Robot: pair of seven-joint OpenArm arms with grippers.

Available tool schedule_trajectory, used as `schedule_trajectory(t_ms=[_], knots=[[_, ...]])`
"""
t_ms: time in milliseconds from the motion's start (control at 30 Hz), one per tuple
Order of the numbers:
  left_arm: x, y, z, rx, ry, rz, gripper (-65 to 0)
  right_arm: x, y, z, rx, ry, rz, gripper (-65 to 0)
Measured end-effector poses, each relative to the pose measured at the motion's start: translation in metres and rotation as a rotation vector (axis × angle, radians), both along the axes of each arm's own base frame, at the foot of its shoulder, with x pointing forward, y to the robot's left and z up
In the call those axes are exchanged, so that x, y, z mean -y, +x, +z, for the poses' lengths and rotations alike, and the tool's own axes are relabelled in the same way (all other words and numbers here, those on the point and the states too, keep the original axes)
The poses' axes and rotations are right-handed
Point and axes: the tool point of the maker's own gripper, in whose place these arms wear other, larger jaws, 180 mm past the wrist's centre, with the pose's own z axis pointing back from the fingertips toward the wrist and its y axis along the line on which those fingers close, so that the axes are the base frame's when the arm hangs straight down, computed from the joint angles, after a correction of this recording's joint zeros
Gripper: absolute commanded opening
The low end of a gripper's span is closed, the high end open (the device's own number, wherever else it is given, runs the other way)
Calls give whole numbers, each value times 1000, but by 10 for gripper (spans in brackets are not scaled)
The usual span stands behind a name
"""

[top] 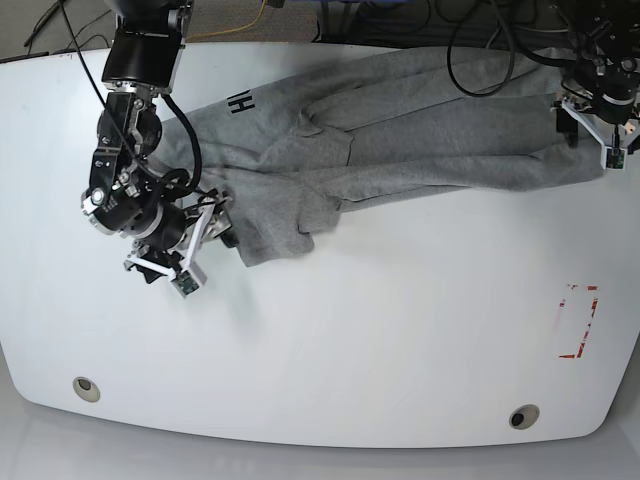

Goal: Layout the t-shirt on the table in an organized manner, then fold the t-shirt properly
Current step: 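Move the right gripper onto the shirt sleeve and pinch it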

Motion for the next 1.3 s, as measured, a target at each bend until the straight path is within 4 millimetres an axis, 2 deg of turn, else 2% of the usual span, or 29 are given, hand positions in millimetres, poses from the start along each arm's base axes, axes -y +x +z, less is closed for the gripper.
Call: schedule_trajectory(t_ms=[133, 200, 233, 267, 400, 500, 633, 800, 967, 1133, 1300], knots=[[18, -4, -11, -9, -36, -37, -358, -21, -10, 7, 32, 38, 42, -446], [25, -3, -12, 14, -49, -46, -509, -27, -15, 7, 34, 54, 49, -572], [27, -2, -12, 31, -55, -50, -606, -29, -17, 5, 29, 60, 46, -645], [30, 0, -11, 48, -60, -55, -650, -29, -19, 3, 22, 60, 40, -650], [39, 10, -7, 99, -74, -80, -637, -30, -25, -7, -11, 55, 31, -634], [48, 17, -6, 109, -80, -117, -650, -34, -28, -8, -15, 68, 33, -650], [52, 13, -11, 91, -78, -136, -650, -38, -41, -20, -50, 79, 40, -650], [54, 2, -28, 1, -55, -150, -650, -45, -63, -47, -140, 72, 70, -650], [58, -2, -44, -57, -44, -162, -650, -55, -76, -63, -179, 127, 77, -650], [57, -14, -66, -138, -45, -154, -650, -49, -89, -90, -271, 123, 52, -650], [61, -1, -76, -93, -83, -153, -650, -46, -89, -101, -275, 140, 37, -650]])
